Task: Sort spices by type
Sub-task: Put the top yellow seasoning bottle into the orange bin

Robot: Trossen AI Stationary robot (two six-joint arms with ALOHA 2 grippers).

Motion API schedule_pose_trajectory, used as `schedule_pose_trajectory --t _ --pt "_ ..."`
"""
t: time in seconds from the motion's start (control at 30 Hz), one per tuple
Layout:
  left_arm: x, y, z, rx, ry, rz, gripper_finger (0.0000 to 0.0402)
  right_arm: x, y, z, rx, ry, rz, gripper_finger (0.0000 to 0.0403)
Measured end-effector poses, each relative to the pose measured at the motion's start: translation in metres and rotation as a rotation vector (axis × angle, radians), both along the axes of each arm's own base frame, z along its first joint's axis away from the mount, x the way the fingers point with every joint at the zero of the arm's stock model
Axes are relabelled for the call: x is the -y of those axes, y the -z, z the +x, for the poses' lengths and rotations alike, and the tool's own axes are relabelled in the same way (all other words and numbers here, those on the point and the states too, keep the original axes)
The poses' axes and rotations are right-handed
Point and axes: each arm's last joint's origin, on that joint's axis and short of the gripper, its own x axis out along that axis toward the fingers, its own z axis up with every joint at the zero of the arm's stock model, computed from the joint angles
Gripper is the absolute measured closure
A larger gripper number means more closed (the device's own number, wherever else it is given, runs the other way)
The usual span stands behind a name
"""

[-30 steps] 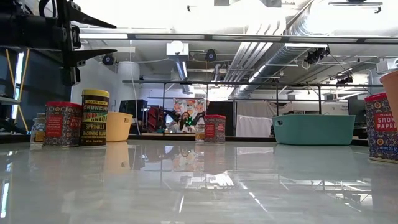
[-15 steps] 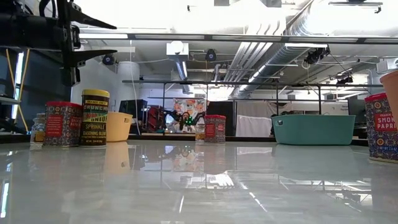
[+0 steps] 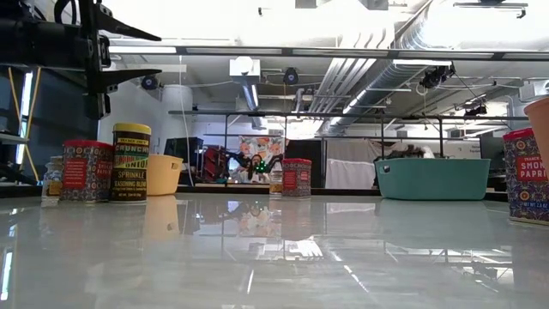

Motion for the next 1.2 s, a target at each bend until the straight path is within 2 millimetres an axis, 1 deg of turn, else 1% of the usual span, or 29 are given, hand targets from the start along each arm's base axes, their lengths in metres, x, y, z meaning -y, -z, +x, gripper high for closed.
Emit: schedule_pose_trajectory --t 0.13,0.2,0.23,0.27,0.33,0.37,0.43,0.47,0.5,0.6,0.67,0.73,0.93,1.2 --pt "0.000 0.000 0.000 0.000 0.000 0.000 0.0216 0.004 0.000 0.013 0.057 0.031 0.007 0.0024" --pt "0.000 0.000 0.000 -0.002 0.000 0.001 0.0216 0.007 -0.001 0.023 0.089 0.001 0.034 0.0046" --pt "0.000 0.000 0.000 -0.003 0.000 0.001 0.0216 0.009 -0.002 0.029 0.113 -0.014 0.042 0.0067" --pt "0.000 0.000 0.000 -0.004 0.000 0.001 0.0216 0.012 -0.002 0.033 0.127 -0.026 0.039 0.0095" --pt "0.000 0.000 0.000 -0.006 0.000 0.002 0.0216 0.019 -0.002 0.040 0.134 -0.059 0.025 0.0172" --pt "0.000 0.000 0.000 -0.006 0.000 0.002 0.0216 0.023 -0.002 0.043 0.128 -0.083 0.024 0.0219" --pt "0.000 0.000 0.000 -0.006 0.000 0.002 0.0216 0.029 -0.002 0.047 0.124 -0.131 0.018 0.0328" --pt "0.000 0.000 0.000 -0.006 0.000 0.002 0.0216 0.031 -0.002 0.049 0.130 -0.161 0.012 0.0364" --pt "0.000 0.000 0.000 -0.006 0.000 0.002 0.0216 0.032 -0.002 0.051 0.137 -0.190 0.011 0.0379" --pt "0.000 0.001 0.000 -0.010 -0.001 0.016 0.0216 0.034 0.000 0.055 0.123 -0.254 0.023 0.0383" --pt "0.000 0.000 0.000 -0.013 -0.001 0.026 0.0216 0.032 0.006 0.059 0.105 -0.320 0.025 0.0397" --pt "0.000 0.001 0.000 -0.017 -0.001 0.028 0.0216 0.029 0.015 0.065 0.081 -0.373 0.040 0.0398" --pt "0.000 0.001 0.000 -0.021 -0.001 0.030 0.0216 0.024 0.043 0.085 0.013 -0.432 0.059 0.0401" --pt "0.000 0.003 0.000 -0.035 -0.001 0.035 0.0216 0.020 0.061 0.090 -0.057 -0.488 0.066 0.0402"
